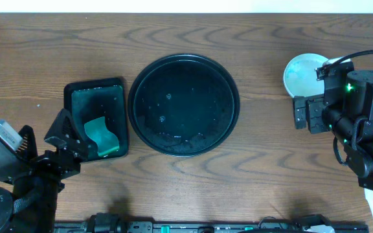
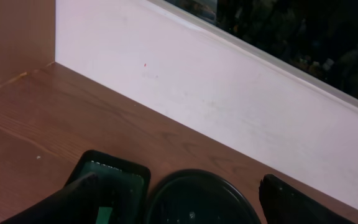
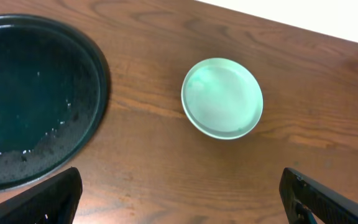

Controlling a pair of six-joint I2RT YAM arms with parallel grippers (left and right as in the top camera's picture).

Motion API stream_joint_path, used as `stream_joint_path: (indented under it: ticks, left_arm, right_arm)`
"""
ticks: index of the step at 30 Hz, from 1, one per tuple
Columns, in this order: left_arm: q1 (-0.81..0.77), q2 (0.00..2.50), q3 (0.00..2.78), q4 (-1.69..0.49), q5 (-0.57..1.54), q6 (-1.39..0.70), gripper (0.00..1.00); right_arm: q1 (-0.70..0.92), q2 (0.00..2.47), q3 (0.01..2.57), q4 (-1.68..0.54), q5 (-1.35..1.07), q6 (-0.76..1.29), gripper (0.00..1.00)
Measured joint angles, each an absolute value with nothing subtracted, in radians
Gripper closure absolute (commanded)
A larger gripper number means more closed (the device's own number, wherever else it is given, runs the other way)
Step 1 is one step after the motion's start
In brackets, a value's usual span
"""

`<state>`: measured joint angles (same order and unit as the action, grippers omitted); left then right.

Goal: Clean dirty plates on tray and stack at the side

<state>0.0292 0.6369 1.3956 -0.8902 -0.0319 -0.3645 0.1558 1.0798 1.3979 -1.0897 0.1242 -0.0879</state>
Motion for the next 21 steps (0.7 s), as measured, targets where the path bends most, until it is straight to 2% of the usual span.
stream_joint_path:
  ticks: [21]
  left_arm:
    - [0.029,0.637,1.396,-0.929,-0.035,-0.363,0.18]
  right_arm:
    - [0.156,1.08,1.398,-1.1,0.124,-0.088,0.01]
